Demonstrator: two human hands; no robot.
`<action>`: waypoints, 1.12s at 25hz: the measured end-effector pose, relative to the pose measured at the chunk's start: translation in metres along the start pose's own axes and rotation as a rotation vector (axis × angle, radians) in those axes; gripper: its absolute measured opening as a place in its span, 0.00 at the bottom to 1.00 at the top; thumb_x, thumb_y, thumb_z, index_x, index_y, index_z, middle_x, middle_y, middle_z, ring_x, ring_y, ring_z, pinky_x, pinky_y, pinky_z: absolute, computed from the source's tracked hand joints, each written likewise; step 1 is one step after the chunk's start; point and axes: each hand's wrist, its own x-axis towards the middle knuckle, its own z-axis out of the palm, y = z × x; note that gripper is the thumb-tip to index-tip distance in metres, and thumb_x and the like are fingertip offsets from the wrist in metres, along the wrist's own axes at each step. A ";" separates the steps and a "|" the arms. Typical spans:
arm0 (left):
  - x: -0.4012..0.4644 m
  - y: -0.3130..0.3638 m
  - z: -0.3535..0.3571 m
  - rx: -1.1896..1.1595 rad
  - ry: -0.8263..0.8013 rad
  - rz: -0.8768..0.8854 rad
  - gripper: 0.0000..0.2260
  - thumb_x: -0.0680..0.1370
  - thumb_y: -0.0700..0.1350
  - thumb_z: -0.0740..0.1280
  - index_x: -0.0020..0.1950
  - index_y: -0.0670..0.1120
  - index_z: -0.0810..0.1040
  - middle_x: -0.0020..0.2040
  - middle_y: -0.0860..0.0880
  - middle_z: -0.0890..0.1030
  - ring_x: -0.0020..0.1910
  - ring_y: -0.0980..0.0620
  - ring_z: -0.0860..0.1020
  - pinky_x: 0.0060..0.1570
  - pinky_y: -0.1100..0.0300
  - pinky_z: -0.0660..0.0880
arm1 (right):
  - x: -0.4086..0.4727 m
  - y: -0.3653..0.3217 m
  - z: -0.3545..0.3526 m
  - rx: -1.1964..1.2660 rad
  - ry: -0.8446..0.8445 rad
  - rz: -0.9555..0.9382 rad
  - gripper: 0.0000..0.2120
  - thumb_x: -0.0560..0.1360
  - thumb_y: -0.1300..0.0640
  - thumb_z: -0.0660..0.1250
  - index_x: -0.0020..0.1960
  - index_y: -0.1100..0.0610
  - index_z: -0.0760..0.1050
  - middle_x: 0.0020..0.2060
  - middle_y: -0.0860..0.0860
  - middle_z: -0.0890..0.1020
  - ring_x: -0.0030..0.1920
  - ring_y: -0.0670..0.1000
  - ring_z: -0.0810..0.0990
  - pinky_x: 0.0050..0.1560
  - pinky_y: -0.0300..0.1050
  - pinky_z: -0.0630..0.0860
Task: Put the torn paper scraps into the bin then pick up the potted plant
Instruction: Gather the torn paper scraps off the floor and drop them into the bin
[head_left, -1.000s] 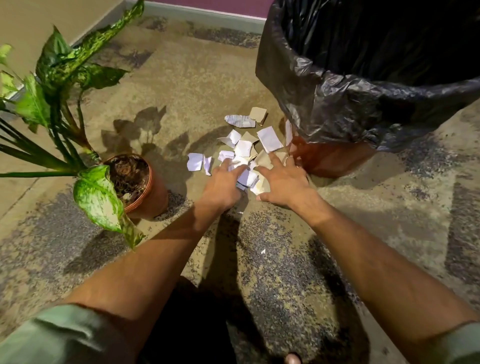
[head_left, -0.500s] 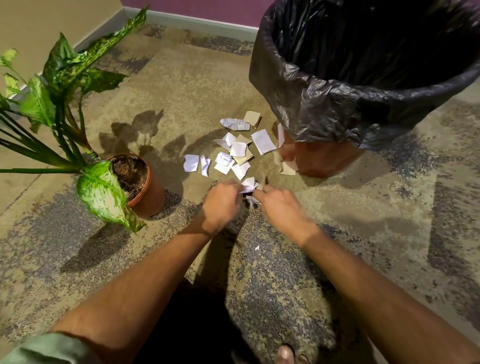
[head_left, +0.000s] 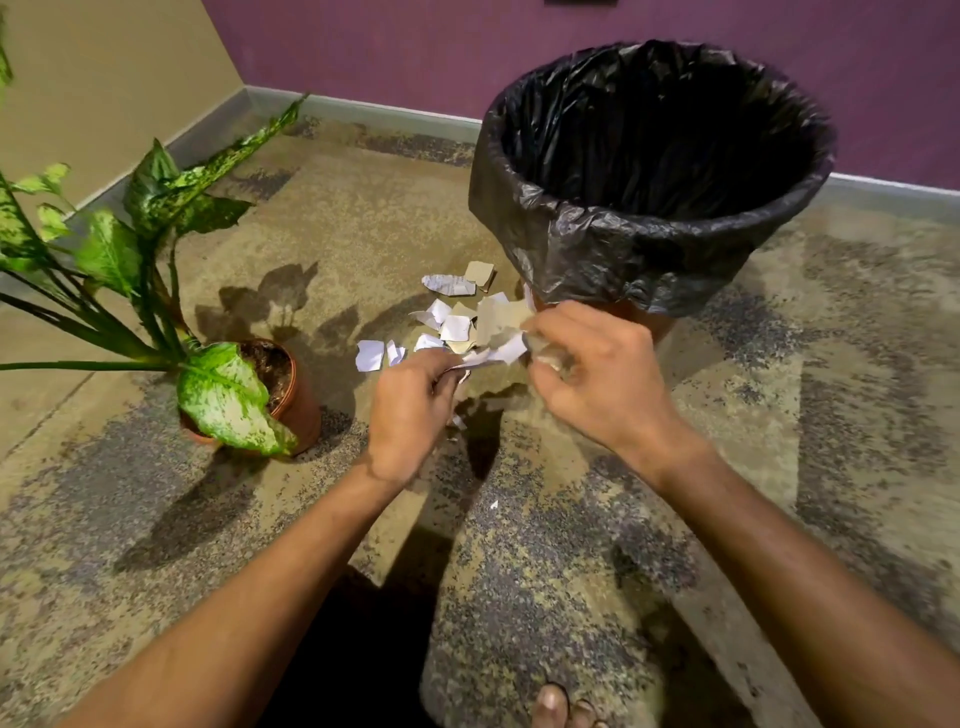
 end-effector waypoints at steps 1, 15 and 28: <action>0.002 0.007 -0.007 -0.053 0.059 0.029 0.08 0.75 0.38 0.69 0.53 0.44 0.83 0.50 0.49 0.84 0.47 0.52 0.82 0.49 0.63 0.75 | 0.010 -0.007 -0.015 0.004 0.066 0.010 0.10 0.67 0.65 0.69 0.48 0.59 0.81 0.40 0.53 0.83 0.38 0.51 0.80 0.37 0.48 0.80; 0.049 0.108 -0.064 -0.312 0.288 0.173 0.05 0.74 0.39 0.71 0.47 0.46 0.84 0.44 0.59 0.82 0.42 0.60 0.80 0.41 0.69 0.76 | 0.087 0.039 -0.095 -0.184 -0.057 0.401 0.22 0.71 0.54 0.72 0.65 0.46 0.75 0.59 0.48 0.80 0.60 0.53 0.76 0.61 0.48 0.70; 0.123 0.156 -0.071 -0.042 0.100 0.114 0.07 0.73 0.45 0.72 0.50 0.49 0.83 0.43 0.51 0.83 0.45 0.54 0.80 0.49 0.61 0.77 | 0.075 0.042 -0.086 -0.034 0.183 0.389 0.35 0.70 0.56 0.73 0.73 0.52 0.62 0.69 0.48 0.69 0.64 0.48 0.72 0.62 0.51 0.74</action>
